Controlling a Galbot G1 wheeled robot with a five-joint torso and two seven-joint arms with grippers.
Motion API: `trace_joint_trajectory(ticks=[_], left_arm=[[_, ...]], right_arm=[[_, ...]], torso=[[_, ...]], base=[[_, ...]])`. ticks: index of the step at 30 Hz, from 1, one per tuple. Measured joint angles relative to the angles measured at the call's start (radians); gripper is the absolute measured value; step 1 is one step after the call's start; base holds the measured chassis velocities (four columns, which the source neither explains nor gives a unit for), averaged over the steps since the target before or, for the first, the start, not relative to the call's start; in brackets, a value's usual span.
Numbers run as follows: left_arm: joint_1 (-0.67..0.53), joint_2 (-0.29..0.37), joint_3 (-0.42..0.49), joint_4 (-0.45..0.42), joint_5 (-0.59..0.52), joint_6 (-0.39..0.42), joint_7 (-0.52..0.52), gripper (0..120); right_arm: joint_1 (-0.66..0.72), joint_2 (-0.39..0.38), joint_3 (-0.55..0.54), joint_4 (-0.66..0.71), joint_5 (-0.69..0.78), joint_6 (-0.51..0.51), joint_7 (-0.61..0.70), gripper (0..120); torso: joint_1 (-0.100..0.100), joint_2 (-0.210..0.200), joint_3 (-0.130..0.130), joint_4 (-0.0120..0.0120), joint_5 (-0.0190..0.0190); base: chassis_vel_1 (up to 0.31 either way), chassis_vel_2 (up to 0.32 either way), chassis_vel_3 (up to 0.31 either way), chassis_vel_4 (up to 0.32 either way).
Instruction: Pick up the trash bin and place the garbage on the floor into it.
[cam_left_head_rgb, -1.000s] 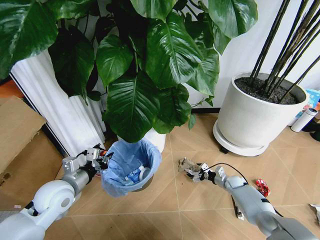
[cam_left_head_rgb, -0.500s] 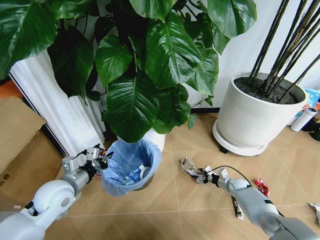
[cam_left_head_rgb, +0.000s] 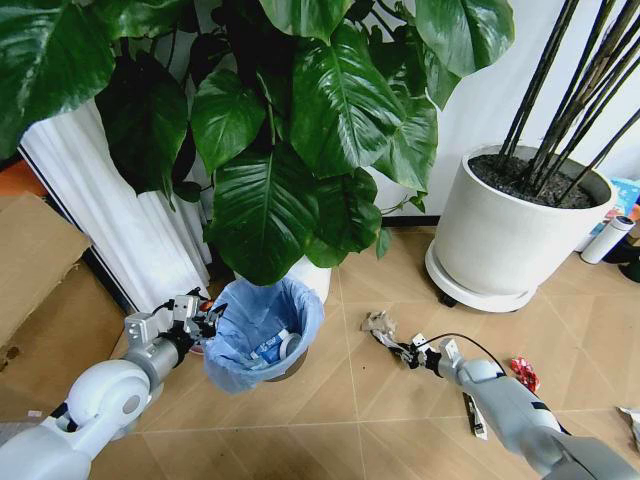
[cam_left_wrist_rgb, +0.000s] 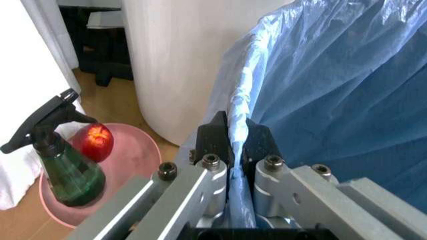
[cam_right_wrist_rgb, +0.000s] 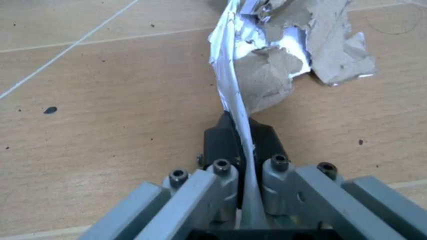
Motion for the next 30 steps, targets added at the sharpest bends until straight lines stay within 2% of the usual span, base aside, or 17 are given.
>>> trace_joint_trajectory(ticks=[7,11,14,16,17,20,21,24,25,27,29,30], left_arm=[[0.012,0.003,0.000,-0.006,0.002,0.000,-0.001,0],[0.029,0.007,0.001,-0.018,0.007,0.000,-0.004,0],[0.046,0.016,0.005,-0.035,0.011,0.000,-0.008,0],[0.047,0.018,0.006,-0.040,0.012,0.000,-0.009,0],[0.047,0.023,0.008,-0.046,0.011,0.000,-0.011,0],[0.047,0.039,0.018,-0.058,0.009,0.001,-0.016,0],[0.047,0.039,0.018,-0.058,0.009,0.001,-0.016,0],[0.047,0.054,0.032,-0.070,0.008,0.001,-0.019,0],[0.047,0.054,0.032,-0.070,0.008,0.001,-0.019,0],[0.047,0.064,0.044,-0.076,0.008,0.002,-0.019,0],[0.048,0.066,0.046,-0.077,0.008,0.002,-0.019,0],[0.051,0.073,0.049,-0.081,0.008,0.002,-0.019,0]], right_arm=[[-0.014,-0.027,0.002,0.031,0.031,0.000,-0.004,0],[-0.055,-0.077,0.025,0.124,0.111,-0.008,-0.007,0],[-0.181,-0.161,0.080,0.357,0.266,-0.035,-0.004,0],[-0.206,-0.171,0.103,0.402,0.282,-0.031,-0.011,0],[-0.250,-0.188,0.138,0.474,0.304,-0.026,-0.021,0],[-0.327,-0.230,0.195,0.598,0.344,-0.023,-0.043,0],[-0.327,-0.230,0.195,0.598,0.344,-0.023,-0.043,0],[-0.424,-0.292,0.265,0.772,0.397,-0.023,-0.071,0],[-0.424,-0.292,0.265,0.772,0.397,-0.023,-0.071,0],[-0.514,-0.344,0.322,0.904,0.437,-0.027,-0.084,0],[-0.538,-0.357,0.336,0.934,0.445,-0.028,-0.087,0],[-0.594,-0.386,0.366,1.001,0.462,-0.031,-0.094,0]], torso=[[0.000,0.000,0.000,0.0001,0.0002],[0.000,0.000,0.000,0.0001,0.0003],[0.000,0.000,0.000,-0.0006,-0.0004],[0.000,0.000,0.000,-0.0003,0.0003],[0.000,0.000,0.000,-0.0002,0.0011],[0.000,0.000,0.000,-0.0001,-0.0002],[0.000,0.000,0.000,-0.0001,-0.0002],[0.000,0.000,0.000,0.0002,0.0003],[0.000,0.000,0.000,0.0002,0.0003],[0.000,0.000,0.000,0.0003,-0.0003],[0.000,0.000,0.000,0.0003,-0.0003],[0.000,0.000,0.000,-0.0003,0.0000]], base=[[0.000,0.000,0.000,0.000],[0.000,0.000,0.000,0.000],[0.000,0.000,0.000,0.000],[0.000,0.000,0.000,0.000],[0.000,0.000,0.000,0.000],[0.000,0.000,0.000,0.000],[0.000,0.000,0.000,0.000],[0.000,0.000,0.000,0.000],[0.000,0.000,0.000,0.000],[0.000,0.000,0.000,0.000],[0.000,0.000,0.000,0.000],[0.000,0.000,0.000,0.000]])
